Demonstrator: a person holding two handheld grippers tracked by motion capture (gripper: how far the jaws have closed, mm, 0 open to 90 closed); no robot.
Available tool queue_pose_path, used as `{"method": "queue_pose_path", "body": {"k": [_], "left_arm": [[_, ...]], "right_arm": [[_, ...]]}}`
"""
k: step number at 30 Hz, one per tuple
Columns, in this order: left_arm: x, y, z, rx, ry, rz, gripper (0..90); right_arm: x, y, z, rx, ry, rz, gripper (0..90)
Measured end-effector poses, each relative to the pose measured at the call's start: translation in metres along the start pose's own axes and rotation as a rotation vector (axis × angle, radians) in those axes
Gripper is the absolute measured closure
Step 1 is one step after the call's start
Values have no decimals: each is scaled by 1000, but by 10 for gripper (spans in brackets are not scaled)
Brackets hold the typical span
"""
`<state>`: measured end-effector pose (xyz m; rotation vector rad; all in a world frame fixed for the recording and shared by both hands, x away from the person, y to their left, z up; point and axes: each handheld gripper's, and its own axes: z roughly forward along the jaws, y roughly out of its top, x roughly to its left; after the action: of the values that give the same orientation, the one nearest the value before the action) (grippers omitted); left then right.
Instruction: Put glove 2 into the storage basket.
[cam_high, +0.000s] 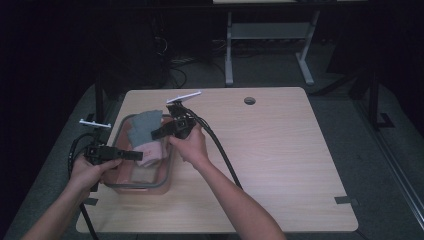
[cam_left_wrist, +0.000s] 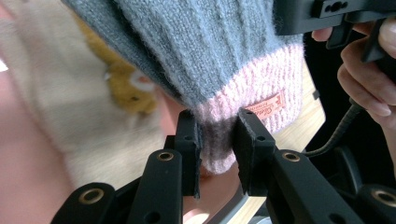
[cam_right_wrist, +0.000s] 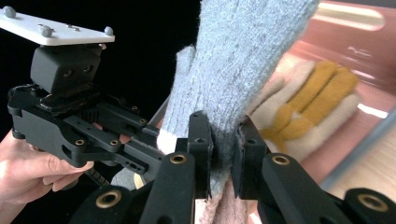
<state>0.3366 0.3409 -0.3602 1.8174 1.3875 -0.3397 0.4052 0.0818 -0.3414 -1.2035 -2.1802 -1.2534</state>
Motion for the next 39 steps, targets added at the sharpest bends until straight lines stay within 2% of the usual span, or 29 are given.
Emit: {"method": "queue_pose_path", "body": {"k": [4,9,13,16,19,21,24,30,32,35,37,39], "left_arm": [[6,-2,-3,15,18,-6,729],[15,-3,-1,52,40,-17,728],[20,-4,2,85,64,3,728],[20,-5,3,113,100,14,728],[24,-5,8,148,126,8,727],[25,-6,13,177,146,15,725],[25,-6,17,192,171,16,719],[25,-3,17,203,213,9,671],[26,-3,15,188,229,-2,641],[26,-3,12,179,239,4,576],[26,-2,10,174,261,8,537],[25,-1,5,164,269,7,521]], "right_arm": [[1,-2,10,5,9,6,800],[-5,-5,25,34,4,17,798],[-10,-8,33,71,-18,21,795],[-11,-9,38,94,-24,14,790],[-9,-9,45,131,-55,10,783],[-10,-9,51,174,-90,-15,763],[-11,-10,55,198,-125,-32,719],[-10,-6,50,194,-177,-83,599],[-11,-3,45,185,-177,-82,588],[-15,-1,35,169,-175,-77,569],[-16,1,29,158,-175,-76,564],[-15,1,25,148,-168,-79,553]]}}
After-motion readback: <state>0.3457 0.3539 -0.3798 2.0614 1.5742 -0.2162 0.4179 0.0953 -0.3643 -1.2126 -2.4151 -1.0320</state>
